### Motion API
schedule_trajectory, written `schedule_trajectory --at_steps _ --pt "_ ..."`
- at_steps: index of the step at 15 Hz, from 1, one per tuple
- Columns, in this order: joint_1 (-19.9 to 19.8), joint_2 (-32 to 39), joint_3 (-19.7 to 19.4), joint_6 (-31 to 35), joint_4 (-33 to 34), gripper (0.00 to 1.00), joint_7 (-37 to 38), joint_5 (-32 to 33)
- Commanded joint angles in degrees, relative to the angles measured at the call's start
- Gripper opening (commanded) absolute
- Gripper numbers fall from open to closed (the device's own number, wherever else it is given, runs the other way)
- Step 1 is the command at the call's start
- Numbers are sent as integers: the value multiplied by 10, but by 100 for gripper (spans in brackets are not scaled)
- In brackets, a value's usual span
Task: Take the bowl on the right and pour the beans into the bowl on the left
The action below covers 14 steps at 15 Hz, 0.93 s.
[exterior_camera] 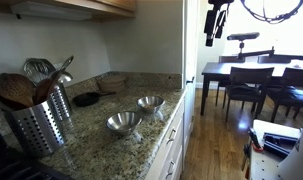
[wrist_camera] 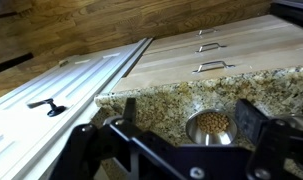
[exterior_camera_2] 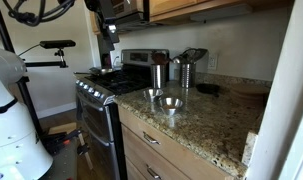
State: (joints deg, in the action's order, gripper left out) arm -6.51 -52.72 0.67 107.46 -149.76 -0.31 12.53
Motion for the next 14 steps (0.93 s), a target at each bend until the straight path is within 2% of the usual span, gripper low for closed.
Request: schedule_trajectory --at_steps 1,14 --pt "2 49 -13 47 12 100 5 14" --pt "11 226 -42 210 37 100 -23 -21"
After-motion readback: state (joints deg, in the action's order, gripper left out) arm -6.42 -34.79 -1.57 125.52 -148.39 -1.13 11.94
